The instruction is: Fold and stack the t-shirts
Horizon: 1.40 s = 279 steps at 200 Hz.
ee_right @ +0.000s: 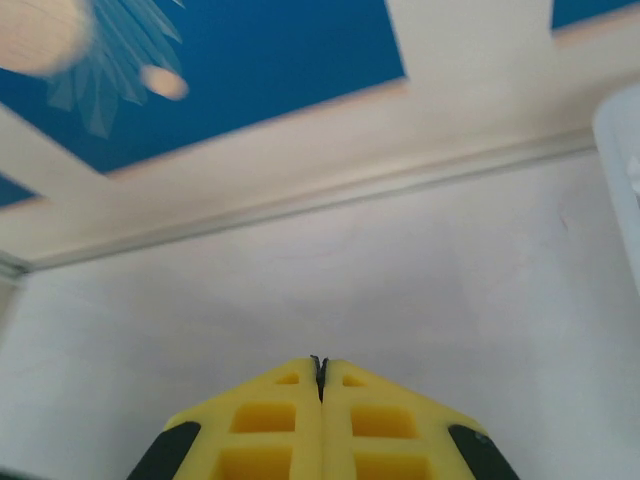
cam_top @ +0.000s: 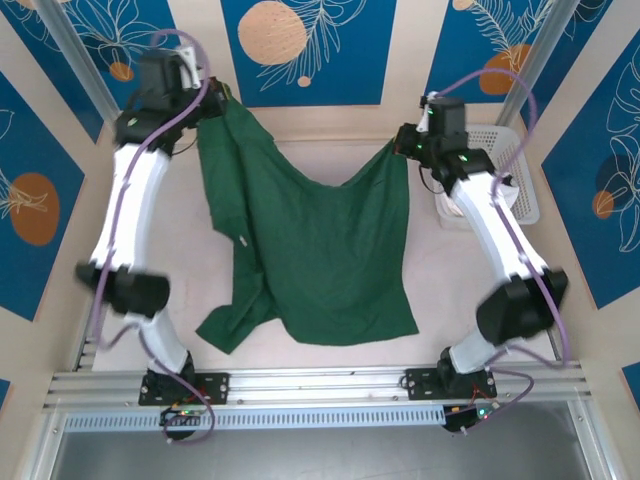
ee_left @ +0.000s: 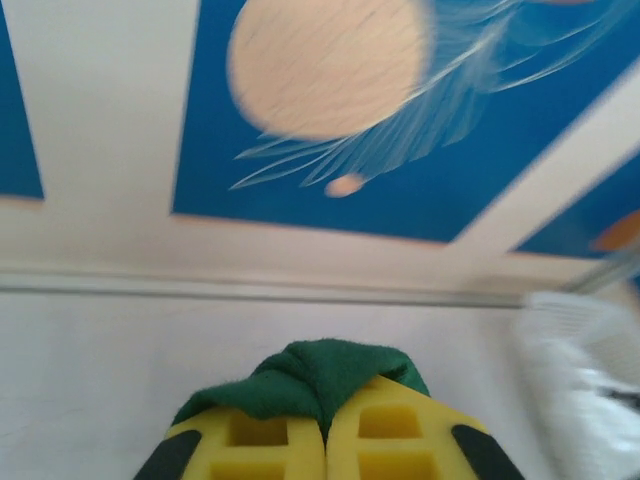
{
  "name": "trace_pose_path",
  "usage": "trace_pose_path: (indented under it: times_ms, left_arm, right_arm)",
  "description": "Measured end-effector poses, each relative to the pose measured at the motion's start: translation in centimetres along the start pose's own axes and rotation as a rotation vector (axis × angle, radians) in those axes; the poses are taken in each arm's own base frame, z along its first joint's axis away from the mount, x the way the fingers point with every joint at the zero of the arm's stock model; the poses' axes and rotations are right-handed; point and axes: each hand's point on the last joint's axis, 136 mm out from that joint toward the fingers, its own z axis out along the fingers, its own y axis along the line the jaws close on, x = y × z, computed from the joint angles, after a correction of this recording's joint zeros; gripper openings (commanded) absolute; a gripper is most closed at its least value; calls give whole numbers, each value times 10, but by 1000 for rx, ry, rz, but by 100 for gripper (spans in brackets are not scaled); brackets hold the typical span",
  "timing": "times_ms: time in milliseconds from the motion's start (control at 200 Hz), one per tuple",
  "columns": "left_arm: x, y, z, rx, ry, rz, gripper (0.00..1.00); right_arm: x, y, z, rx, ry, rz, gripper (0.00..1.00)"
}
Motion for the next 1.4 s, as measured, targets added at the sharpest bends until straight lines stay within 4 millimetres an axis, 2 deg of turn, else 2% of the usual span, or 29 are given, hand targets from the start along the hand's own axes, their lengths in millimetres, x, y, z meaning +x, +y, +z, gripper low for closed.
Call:
trace_pose_path:
  times_ms: [10,35,65,100,135,155,200,235,270,325,365,450,495,565,670,740,830,915,1005,1080,1170,1395]
  left_arm:
    - [2,6,11,-13,14,-5,61]
    - [8,21,38,-47,34,-13,77]
    - [14,40,68,-94,53,-22,95]
    - [23,64,100,-156,70,-34,100]
    - [34,89,125,-219,84,-45,100]
    - [44,102,135,-256,102,-51,100]
    - [69,130,145,-343,166,-70,100]
    - [88,147,147,-401,219,-81,100]
    - [99,156,145,-437,253,-86,100]
    - [116,168,132,-489,305,-105,99]
    - [124,170,120,-508,332,-119,97]
    - [132,162,91,-507,356,-168,90]
    - [135,154,77,-487,356,-192,89]
    - [149,146,60,-451,365,-241,89]
    - [191,143,53,-401,423,-320,86]
    - [229,146,59,-383,493,-370,83]
    - [282,151,64,-367,599,-436,81]
    - [321,158,63,-379,672,-478,78]
    - [338,161,60,-391,697,-504,74]
    - [340,162,62,-390,687,-517,67]
    - [338,162,67,-381,671,-516,58]
    - [335,168,78,-385,660,-511,35]
  right_arm:
    - [1,-3,8,12,11,1,0]
    - [2,-8,27,36,30,1,10]
    - [2,-14,50,62,53,9,28]
    - [-1,-21,78,90,73,19,51]
    - [-8,-30,109,117,84,34,63]
    - [-12,-34,120,131,88,40,66]
    - [-17,-47,154,160,97,59,72]
    - [-20,-56,170,173,101,72,76]
    - [-19,-65,182,187,110,88,77]
    - [-15,-75,187,198,130,106,77]
    - [-5,-83,182,215,181,128,76]
    - [9,-89,157,234,273,168,74]
    - [22,-86,136,227,321,184,74]
    - [51,-72,92,188,365,198,76]
    - [88,-42,26,78,351,227,75]
    - [110,-29,0,1,348,259,70]
    - [142,-34,-6,-23,387,310,67]
    - [195,-53,2,14,485,353,66]
    - [257,-75,-3,73,609,396,66]
    - [291,-84,-14,102,674,426,66]
    - [304,-84,-25,99,684,436,65]
    - [301,-66,-29,26,644,406,64]
